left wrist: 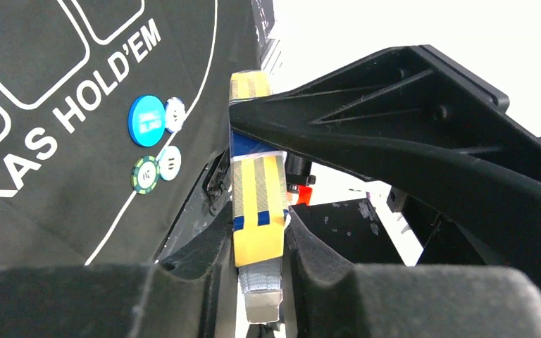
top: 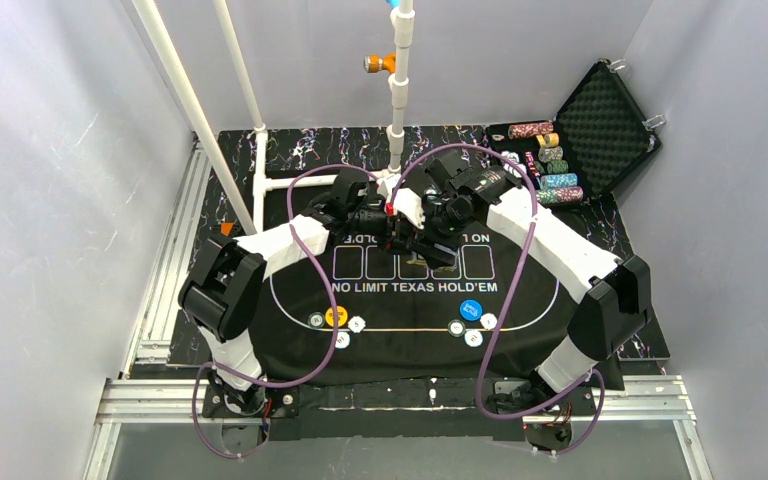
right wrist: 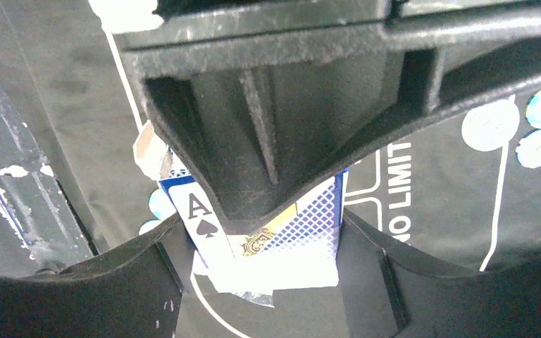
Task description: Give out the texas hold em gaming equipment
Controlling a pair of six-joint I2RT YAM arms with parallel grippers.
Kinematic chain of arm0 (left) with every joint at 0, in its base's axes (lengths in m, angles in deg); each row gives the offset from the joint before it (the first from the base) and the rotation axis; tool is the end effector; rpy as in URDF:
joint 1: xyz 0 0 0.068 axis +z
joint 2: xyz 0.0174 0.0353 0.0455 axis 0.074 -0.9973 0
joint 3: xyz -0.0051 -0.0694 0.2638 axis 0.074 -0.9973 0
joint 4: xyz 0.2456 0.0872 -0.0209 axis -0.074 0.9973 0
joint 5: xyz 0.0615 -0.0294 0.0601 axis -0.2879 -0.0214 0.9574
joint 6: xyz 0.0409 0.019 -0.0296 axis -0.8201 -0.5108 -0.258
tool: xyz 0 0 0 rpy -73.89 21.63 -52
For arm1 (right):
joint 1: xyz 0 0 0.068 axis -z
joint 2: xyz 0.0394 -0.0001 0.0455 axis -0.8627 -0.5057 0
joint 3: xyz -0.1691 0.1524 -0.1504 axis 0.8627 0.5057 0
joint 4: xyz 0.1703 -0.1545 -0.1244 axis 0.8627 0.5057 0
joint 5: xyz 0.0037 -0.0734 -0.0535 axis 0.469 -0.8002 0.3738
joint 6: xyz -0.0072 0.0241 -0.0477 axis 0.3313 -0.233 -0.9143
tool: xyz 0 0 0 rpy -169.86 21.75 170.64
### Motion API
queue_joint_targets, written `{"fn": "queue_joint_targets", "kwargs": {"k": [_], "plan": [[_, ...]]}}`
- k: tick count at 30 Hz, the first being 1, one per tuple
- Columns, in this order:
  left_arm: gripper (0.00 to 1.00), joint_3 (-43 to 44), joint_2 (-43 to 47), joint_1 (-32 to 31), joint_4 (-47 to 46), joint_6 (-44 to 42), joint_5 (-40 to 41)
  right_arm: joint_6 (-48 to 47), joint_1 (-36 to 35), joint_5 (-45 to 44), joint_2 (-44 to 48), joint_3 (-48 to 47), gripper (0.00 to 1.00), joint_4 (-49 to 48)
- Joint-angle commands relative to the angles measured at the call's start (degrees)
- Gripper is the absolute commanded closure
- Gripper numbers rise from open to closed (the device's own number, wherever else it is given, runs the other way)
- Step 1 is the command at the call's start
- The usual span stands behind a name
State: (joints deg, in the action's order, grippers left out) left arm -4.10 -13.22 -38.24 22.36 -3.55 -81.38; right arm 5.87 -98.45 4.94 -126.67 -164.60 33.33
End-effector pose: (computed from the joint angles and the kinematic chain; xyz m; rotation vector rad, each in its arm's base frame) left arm 0.3080 -0.2428 0.2410 0.3178 2.3266 -1.8546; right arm 0.2491 0.2120 0.3171 -1.7584 1.9927 0.3310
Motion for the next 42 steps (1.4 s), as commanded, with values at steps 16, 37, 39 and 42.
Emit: {"fn": "queue_joint_targets", "kwargs": {"k": [16,37,39,42], "plan": [[1.0,-1.4,6.1,2.8,-6.0,-1.9,-6.6,26.2,19.5,16.4,15.9,5.8,0.02,-21.6],[1.0,-7.6,11.6,5.3,-27.3,9.9,-7.0,74.3,24.6,51.5,20.6,33.9,0.02,-71.2],[1.0,-7.9,11.2,5.3,-28.4,10.8,-6.9,81.9,24.4,50.8,20.7,37.5,0.04,-80.3],[1.0,-8.1,10.5,5.2,-29.9,12.2,-6.8,86.3,24.3,49.7,20.1,40.2,0.12,-85.1]]}}
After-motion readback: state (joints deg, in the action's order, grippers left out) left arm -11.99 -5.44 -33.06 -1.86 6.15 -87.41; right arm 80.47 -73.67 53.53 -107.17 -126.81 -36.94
